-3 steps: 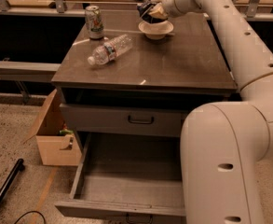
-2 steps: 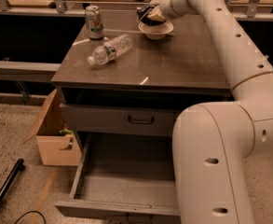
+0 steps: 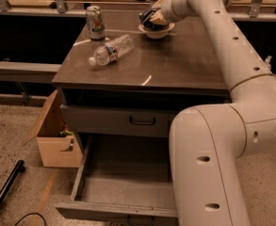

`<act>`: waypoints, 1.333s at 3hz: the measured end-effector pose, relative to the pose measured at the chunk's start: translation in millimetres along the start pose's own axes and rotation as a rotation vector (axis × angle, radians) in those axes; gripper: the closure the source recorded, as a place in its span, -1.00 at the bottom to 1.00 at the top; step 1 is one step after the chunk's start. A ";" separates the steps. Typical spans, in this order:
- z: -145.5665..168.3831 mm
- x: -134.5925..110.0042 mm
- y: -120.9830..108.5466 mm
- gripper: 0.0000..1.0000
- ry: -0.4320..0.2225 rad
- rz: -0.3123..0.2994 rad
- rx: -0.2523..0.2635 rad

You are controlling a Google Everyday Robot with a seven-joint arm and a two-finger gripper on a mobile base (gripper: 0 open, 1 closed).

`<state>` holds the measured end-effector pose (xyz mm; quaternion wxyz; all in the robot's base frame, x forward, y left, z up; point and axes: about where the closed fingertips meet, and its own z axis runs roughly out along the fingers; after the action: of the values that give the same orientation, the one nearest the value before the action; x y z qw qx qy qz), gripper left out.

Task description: Place blue chip bag into paper bowl

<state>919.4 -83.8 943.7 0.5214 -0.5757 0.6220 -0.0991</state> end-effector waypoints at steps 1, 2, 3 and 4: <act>-1.7 1.3 2.7 -0.73 0.007 -0.002 -0.017; -17.6 2.5 3.4 -1.00 0.037 0.011 -0.047; -56.7 5.9 -1.7 -1.00 0.047 0.036 -0.072; -105.1 21.5 -12.3 -1.00 0.075 0.067 -0.066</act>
Offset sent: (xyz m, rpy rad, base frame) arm -0.0308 -0.0273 0.0249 -0.0399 0.1011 -0.0292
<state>851.3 -155.5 987.0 0.4815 -0.5671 0.6631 -0.0825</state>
